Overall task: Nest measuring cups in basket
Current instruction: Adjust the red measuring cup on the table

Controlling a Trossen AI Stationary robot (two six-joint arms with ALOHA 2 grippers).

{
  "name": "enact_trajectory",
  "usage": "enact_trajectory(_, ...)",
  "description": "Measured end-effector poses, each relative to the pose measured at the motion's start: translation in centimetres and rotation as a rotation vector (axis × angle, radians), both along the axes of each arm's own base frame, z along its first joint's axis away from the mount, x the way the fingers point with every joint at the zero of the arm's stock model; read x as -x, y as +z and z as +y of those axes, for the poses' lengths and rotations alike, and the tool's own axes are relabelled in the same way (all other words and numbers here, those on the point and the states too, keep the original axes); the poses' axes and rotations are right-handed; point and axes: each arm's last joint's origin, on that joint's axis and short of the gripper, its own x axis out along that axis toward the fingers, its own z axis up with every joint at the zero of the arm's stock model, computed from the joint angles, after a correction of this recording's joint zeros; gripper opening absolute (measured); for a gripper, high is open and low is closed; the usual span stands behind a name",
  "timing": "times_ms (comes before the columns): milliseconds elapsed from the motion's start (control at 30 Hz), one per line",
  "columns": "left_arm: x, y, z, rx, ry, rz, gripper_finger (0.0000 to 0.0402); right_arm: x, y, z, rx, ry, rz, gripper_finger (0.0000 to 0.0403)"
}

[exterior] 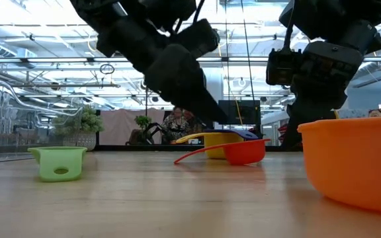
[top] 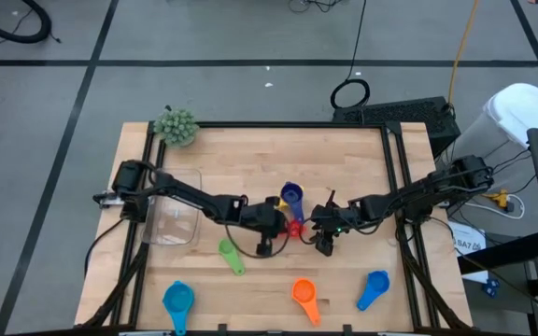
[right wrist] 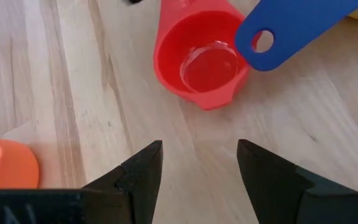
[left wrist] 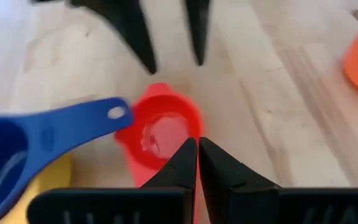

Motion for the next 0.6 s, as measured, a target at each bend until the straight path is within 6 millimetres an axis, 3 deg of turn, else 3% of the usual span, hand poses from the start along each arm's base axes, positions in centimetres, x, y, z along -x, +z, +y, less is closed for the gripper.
enact_trajectory(400,-1.2,-3.0,-0.2,-0.136,0.017,-0.052,0.0022,-0.1,0.0,0.0,-0.007,0.005,-0.007,0.0199)
enact_trajectory(600,-1.2,-3.1,0.3,-0.145,0.029,-0.035,0.0022,0.0,0.0,0.1,-0.025,0.016,0.000,0.0199)
